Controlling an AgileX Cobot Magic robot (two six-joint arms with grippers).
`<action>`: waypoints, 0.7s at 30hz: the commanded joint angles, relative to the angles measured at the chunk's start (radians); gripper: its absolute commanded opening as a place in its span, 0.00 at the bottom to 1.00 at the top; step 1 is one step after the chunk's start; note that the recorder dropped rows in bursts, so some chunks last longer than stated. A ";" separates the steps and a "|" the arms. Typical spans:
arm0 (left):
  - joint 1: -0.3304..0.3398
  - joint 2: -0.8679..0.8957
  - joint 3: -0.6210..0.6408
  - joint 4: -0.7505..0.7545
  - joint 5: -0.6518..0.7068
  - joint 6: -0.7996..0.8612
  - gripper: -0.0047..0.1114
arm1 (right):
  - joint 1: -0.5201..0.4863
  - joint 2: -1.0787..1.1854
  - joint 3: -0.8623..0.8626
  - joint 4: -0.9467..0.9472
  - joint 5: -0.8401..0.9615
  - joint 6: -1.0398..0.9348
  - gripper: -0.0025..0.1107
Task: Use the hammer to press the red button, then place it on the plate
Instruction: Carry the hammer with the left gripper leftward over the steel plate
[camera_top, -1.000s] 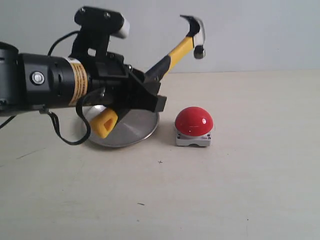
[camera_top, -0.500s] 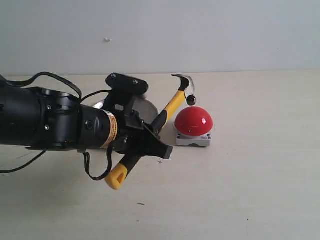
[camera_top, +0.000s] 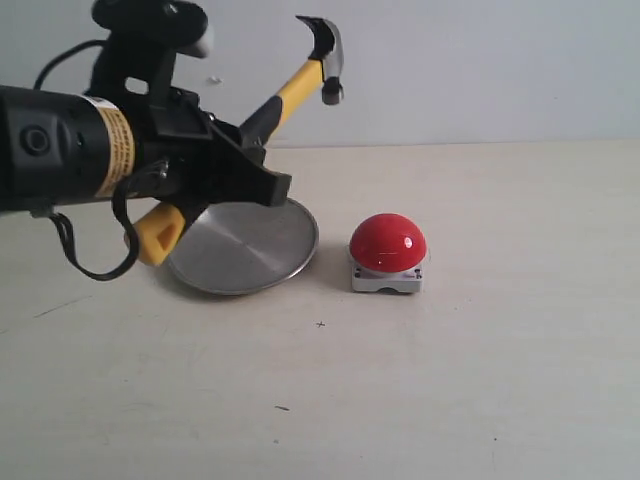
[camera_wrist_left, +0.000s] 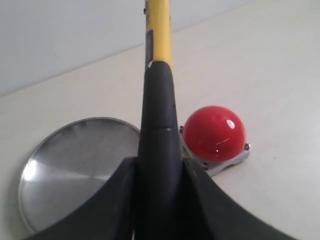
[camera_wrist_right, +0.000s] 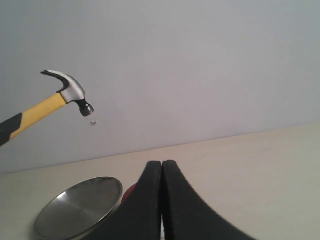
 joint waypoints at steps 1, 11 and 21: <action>0.032 -0.047 -0.002 -0.036 -0.115 0.010 0.04 | -0.001 0.004 0.001 -0.001 0.005 -0.001 0.02; 0.331 -0.047 0.117 -0.026 -0.635 -0.177 0.04 | -0.001 0.004 0.001 -0.001 0.012 -0.001 0.02; 0.538 0.130 0.143 0.045 -0.866 -0.295 0.04 | -0.001 0.004 0.001 -0.001 0.012 -0.001 0.02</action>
